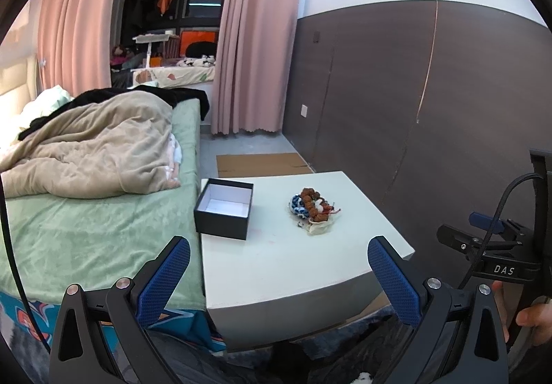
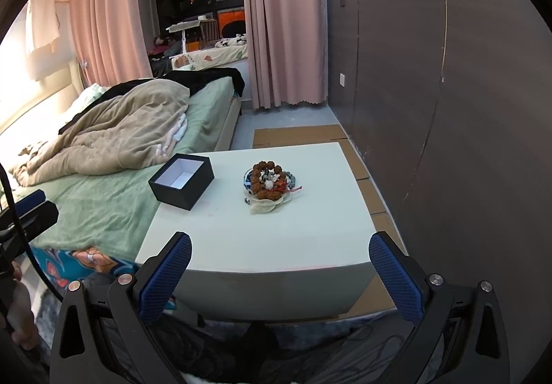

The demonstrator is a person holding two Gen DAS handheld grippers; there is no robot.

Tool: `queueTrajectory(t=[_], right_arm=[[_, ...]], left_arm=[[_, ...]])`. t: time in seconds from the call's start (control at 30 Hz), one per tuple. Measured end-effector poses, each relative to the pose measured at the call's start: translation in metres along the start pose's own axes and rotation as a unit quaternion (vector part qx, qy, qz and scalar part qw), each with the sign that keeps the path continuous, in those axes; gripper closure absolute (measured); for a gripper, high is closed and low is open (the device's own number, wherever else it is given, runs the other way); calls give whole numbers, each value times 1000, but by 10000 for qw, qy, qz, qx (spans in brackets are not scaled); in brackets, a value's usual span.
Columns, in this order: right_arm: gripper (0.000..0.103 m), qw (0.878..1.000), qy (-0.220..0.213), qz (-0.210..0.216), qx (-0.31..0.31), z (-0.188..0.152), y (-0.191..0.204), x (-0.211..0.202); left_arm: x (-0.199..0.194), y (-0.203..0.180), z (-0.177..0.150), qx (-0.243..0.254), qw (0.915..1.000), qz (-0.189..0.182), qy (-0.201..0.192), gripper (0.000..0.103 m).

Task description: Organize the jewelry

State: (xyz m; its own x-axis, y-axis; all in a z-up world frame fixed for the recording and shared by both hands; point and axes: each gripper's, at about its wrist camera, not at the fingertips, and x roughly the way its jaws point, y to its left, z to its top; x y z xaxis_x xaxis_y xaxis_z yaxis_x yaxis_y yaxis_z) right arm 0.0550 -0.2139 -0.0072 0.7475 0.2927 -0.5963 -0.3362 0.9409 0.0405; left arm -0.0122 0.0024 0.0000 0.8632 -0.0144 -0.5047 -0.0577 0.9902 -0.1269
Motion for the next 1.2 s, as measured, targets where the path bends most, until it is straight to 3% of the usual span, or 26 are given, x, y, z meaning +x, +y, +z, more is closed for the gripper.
queueTrajectory(t=[1.2], right_arm=[[0, 9998, -36, 184, 104, -2, -2, -4]], left_arm=[[-7, 3, -1, 15, 10000, 78, -22, 0]])
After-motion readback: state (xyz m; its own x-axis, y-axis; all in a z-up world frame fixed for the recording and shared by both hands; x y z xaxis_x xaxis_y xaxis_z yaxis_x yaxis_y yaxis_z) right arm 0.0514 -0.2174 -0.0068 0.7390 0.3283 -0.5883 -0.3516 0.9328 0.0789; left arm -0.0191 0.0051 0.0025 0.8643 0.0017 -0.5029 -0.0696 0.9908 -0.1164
